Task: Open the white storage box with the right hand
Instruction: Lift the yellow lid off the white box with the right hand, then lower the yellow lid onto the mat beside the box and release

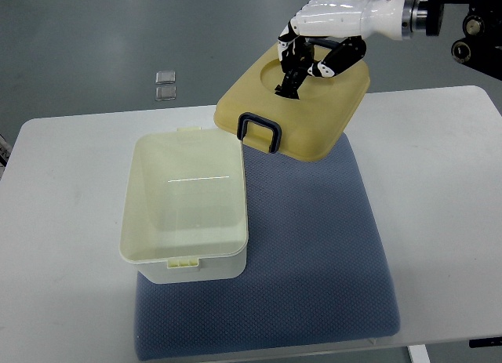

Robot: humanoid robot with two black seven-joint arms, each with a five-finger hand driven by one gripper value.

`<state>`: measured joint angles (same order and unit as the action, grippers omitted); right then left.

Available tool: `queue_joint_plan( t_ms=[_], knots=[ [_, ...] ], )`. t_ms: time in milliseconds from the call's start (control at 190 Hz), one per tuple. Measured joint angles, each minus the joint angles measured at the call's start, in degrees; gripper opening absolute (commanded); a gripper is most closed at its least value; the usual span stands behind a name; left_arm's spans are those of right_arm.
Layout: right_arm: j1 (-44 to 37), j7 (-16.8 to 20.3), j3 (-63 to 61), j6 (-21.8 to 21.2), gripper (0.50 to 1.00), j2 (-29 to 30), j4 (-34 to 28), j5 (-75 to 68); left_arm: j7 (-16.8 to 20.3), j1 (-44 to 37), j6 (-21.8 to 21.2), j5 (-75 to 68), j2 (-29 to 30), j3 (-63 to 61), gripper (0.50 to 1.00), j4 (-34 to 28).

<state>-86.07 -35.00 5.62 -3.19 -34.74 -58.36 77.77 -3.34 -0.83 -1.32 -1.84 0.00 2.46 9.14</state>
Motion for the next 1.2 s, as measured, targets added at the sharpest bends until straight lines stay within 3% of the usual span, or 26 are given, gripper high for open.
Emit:
queue_joint_plan(
  t_ms=[310,1199],
  knots=[
    [7.3,0.0,0.1,5.4,0.5,-1.8,1.0,0.3,0.0,0.0,0.0,0.0,0.0,0.0,1.0,0.0],
    [21.2,0.0,0.8,9.3,0.5,4.7,2.3,1.1,0.0,0.0,0.0,0.0,0.0,0.0,1.0,0.0]
  ],
)
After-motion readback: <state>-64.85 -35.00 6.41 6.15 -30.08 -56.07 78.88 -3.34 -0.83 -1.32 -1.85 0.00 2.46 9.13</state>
